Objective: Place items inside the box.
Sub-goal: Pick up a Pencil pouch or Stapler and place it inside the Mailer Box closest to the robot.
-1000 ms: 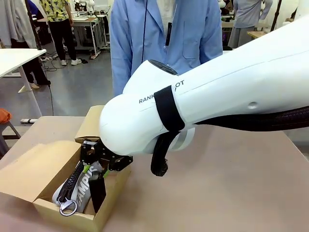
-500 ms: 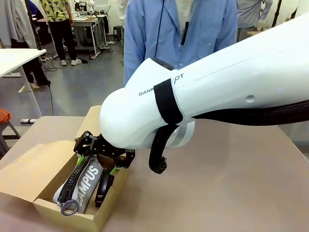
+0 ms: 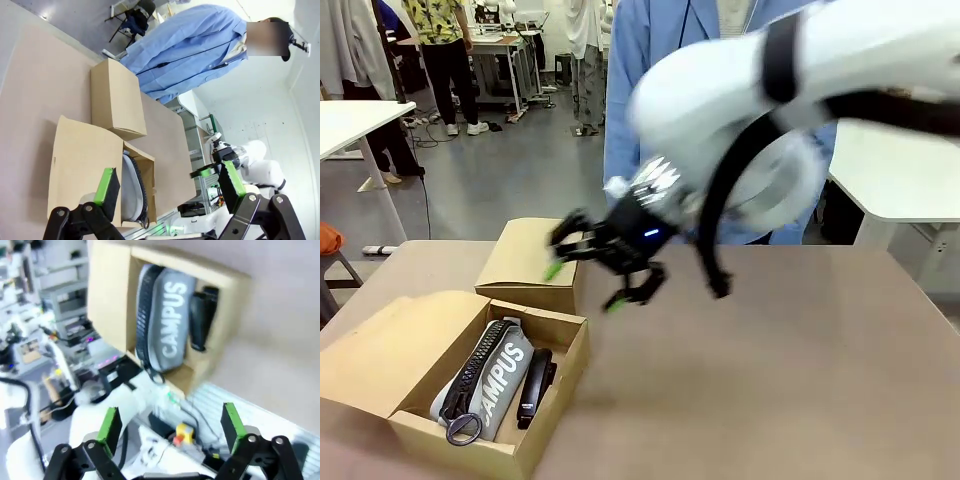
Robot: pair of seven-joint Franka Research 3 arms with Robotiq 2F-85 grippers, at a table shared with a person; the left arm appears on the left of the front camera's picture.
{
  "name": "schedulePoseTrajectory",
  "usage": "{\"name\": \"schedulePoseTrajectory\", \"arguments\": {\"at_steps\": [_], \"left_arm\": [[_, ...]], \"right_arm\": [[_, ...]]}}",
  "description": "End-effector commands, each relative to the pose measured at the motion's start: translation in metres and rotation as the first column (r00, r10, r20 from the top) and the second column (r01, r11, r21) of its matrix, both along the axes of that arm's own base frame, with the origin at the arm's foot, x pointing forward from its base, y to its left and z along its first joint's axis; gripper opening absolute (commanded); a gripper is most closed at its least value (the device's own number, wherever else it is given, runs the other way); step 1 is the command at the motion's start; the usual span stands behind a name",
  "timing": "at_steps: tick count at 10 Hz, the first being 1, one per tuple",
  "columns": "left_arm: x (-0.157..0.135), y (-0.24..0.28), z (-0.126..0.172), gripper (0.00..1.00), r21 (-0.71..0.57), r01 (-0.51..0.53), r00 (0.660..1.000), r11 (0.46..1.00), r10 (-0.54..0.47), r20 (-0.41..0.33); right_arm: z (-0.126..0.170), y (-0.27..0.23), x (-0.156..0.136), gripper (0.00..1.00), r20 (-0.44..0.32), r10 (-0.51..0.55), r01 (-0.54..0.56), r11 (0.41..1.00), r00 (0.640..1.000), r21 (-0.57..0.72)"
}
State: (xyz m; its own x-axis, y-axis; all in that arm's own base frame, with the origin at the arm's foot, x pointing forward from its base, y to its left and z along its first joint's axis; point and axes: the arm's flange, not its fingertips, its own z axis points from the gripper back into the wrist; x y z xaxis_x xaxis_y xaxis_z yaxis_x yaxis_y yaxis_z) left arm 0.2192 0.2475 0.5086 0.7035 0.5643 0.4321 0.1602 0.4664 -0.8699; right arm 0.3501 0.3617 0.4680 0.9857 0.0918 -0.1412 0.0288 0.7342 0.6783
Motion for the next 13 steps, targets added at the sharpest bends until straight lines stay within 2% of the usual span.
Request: {"name": "schedulePoseTrajectory", "arguments": {"at_steps": [1,2,4,6,7,8,9,10,11,13], "left_arm": [[0.0,-0.001,0.001,1.0,-0.008,0.003,1.0,1.0,-0.003,0.029],[0.0,-0.001,0.001,1.0,-0.008,0.003,1.0,1.0,-0.003,0.029],[0.0,-0.001,0.001,1.0,-0.008,0.003,1.0,1.0,-0.003,0.029],[0.0,-0.001,0.001,1.0,-0.008,0.003,1.0,1.0,-0.003,0.029],[0.0,-0.001,0.001,1.0,-0.008,0.003,1.0,1.0,-0.003,0.029],[0.0,-0.001,0.001,1.0,-0.008,0.003,1.0,1.0,-0.003,0.029],[0.0,-0.001,0.001,1.0,-0.008,0.003,1.0,1.0,-0.003,0.029],[0.0,-0.001,0.001,1.0,-0.008,0.003,1.0,1.0,-0.003,0.029],[0.0,-0.001,0.001,1.0,-0.008,0.003,1.0,1.0,-0.003,0.029],[0.0,-0.001,0.001,1.0,-0.008,0.003,1.0,1.0,-0.003,0.029]], "right_arm": [[0.013,-0.127,0.007,1.0,-0.123,0.016,-0.006,0.997,0.992,0.075],[0.02,-0.181,0.01,1.0,-0.19,-0.035,0.068,0.983,0.981,0.169],[0.015,-0.292,0.009,1.0,-0.295,-0.104,0.216,0.9,0.95,0.378],[-0.011,-0.388,-0.01,1.0,-0.416,-0.128,0.36,0.755,0.9,0.548],[-0.031,-0.426,-0.032,1.0,-0.44,-0.181,0.431,0.695,0.88,0.575],[-0.048,-0.448,-0.053,1.0,-0.436,-0.22,0.462,0.66,0.873,0.592],[-0.063,-0.455,-0.068,1.0,-0.418,-0.293,0.497,0.664,0.86,0.558],[-0.075,-0.442,-0.068,1.0,-0.331,-0.455,0.561,0.708,0.827,0.43],[-0.052,-0.463,-0.06,1.0,-0.466,-0.24,0.495,0.662,0.851,0.563],[-0.052,-0.463,-0.06,1.0,-0.466,-0.24,0.495,0.662,0.851,0.563]]}}
